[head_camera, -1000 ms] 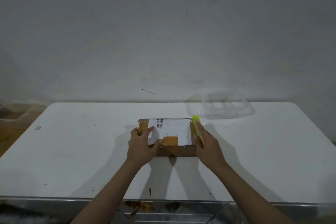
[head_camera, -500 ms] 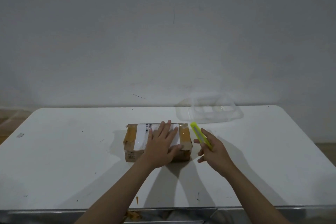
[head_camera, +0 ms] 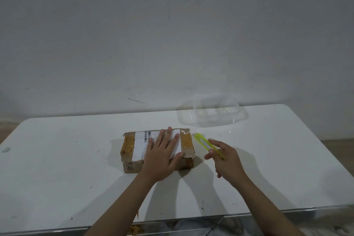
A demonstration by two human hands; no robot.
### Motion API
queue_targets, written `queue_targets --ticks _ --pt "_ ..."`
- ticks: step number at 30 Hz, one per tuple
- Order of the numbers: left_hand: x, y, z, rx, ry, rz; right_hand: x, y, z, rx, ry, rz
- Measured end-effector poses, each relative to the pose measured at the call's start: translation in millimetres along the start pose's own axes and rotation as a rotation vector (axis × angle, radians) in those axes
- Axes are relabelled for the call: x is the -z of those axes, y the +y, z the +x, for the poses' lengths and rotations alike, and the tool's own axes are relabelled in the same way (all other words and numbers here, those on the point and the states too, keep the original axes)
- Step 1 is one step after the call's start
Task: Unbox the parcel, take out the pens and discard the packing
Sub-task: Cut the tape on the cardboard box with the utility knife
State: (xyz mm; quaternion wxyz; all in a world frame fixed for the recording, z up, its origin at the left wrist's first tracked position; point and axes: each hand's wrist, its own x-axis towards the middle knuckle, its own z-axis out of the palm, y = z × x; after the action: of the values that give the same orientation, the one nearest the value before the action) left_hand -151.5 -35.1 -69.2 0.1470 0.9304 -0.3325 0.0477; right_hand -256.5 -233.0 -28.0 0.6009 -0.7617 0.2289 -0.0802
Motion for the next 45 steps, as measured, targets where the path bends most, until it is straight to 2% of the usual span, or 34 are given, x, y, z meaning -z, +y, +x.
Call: queue_targets --ticks 6,25,29,35,45 --pt "-1 0 1 0.003 -0.004 0.011 -4 -2 -1 0.018 0.056 -0.007" --pt "-3 -2 2 0.002 0.001 -0.006 -6 -8 6 0.024 0.049 -0.042" --pt "-2 -2 2 0.01 -0.008 -0.001 -5 -14 9 0.01 0.007 -0.105" --pt "-2 -2 2 0.016 -0.016 -0.005 11 -30 19 -0.012 -0.166 -0.207" --pt "-2 -1 3 0.023 -0.032 -0.009 12 -29 19 0.084 -0.119 -0.301"
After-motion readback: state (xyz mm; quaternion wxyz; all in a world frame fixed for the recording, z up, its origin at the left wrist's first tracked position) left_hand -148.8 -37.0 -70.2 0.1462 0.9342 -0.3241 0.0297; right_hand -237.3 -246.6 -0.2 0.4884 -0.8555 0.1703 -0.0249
